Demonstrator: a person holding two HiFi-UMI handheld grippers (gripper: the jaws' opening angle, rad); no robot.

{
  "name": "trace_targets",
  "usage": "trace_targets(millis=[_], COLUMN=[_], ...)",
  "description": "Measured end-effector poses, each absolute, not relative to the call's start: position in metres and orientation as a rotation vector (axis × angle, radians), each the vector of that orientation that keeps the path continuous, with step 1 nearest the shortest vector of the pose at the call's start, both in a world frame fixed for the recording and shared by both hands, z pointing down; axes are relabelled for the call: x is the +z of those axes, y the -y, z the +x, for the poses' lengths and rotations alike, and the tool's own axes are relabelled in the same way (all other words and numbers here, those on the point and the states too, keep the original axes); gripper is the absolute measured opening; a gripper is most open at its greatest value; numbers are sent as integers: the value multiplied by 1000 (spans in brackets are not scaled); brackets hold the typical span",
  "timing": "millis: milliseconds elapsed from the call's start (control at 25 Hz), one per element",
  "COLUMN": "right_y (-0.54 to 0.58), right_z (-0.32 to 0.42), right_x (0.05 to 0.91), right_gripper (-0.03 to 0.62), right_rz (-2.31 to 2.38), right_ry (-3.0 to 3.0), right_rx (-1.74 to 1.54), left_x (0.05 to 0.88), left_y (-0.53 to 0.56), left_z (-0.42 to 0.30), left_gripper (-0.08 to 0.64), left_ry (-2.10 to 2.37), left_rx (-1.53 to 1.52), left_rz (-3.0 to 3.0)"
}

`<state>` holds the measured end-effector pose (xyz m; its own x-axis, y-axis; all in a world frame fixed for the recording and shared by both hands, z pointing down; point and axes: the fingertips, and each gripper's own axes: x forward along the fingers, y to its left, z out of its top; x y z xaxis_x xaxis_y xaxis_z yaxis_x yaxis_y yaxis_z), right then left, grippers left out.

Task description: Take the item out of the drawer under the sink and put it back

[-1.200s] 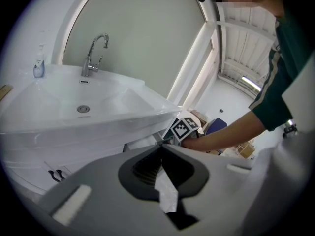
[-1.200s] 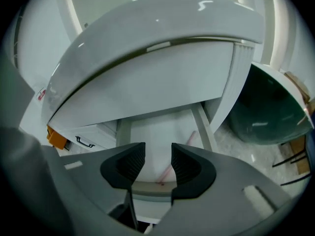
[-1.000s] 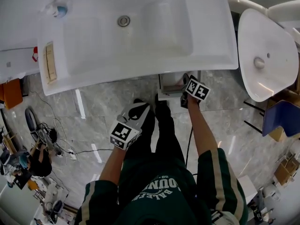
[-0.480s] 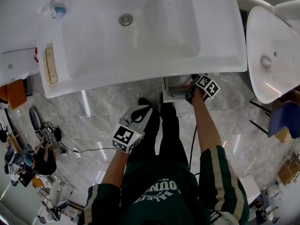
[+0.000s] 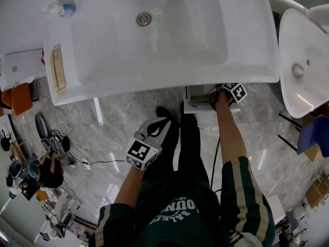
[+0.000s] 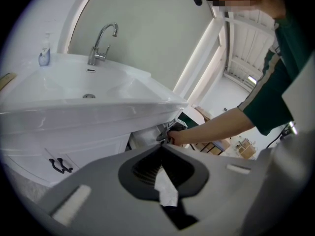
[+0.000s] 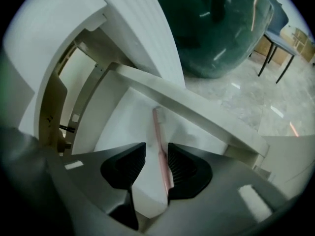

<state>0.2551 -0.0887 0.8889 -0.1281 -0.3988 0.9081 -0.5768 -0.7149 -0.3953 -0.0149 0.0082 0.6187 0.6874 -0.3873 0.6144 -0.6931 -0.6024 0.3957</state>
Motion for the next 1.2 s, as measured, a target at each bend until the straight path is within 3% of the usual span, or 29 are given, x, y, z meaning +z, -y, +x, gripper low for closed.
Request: trace_targets(millis=[120,240,1200], right_y=[86,81,85], right_z=[259,261,249], right_x=[892,895,843], right_gripper=[123,57,50], right_rz=[2002,2025,2000], right_ry=[1073,1008,1191], right_rx=[1960,1975,2020], left_x=[621,622,587], left_y=[-8,-8,-3], left_z=[-18,-20,-26], left_gripper=[51,51,51], left_ry=[831,836,896], left_rx=[629,618,554], left_rz=[2260,2252,2283])
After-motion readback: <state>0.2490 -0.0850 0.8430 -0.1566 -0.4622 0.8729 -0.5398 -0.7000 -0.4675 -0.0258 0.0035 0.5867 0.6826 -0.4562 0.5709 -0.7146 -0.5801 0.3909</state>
